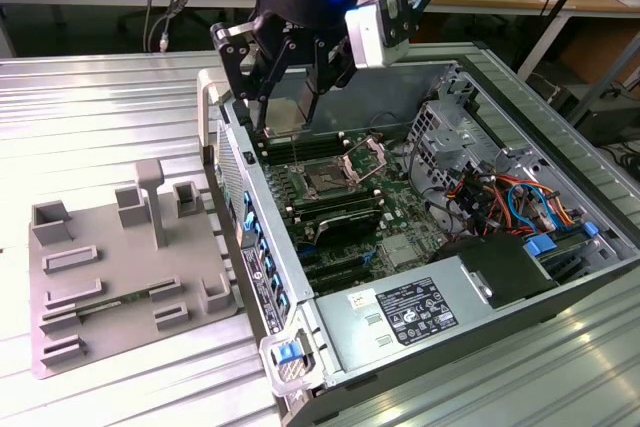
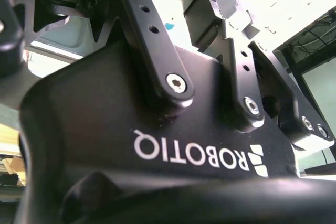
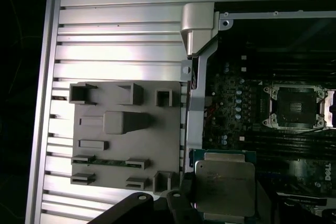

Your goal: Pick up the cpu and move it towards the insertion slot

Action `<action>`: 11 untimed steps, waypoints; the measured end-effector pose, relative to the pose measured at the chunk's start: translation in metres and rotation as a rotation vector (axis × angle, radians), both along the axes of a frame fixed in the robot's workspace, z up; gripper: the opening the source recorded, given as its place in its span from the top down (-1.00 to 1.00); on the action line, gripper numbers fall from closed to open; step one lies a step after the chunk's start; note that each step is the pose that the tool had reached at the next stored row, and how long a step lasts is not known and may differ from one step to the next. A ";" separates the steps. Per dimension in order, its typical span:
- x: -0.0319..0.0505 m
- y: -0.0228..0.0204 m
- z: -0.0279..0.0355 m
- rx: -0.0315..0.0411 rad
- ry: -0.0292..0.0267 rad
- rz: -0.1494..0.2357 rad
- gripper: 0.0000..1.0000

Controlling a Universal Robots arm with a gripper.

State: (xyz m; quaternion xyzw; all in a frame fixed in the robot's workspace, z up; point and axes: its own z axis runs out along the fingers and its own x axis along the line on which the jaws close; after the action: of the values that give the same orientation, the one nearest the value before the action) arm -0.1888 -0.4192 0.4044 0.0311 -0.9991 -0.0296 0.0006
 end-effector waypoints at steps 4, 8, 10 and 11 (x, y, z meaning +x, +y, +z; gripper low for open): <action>0.0148 0.0000 0.0000 0.0001 -0.0001 0.000 -0.09; 0.0189 0.0000 0.0000 0.0001 -0.0001 0.000 -0.09; 0.0206 0.0000 0.0000 0.0000 0.0000 0.000 -0.09; 0.0212 0.0000 0.0000 0.0000 0.0000 0.000 -0.09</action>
State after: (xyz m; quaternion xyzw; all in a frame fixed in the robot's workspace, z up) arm -0.1676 -0.4192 0.4044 0.0311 -0.9991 -0.0297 0.0006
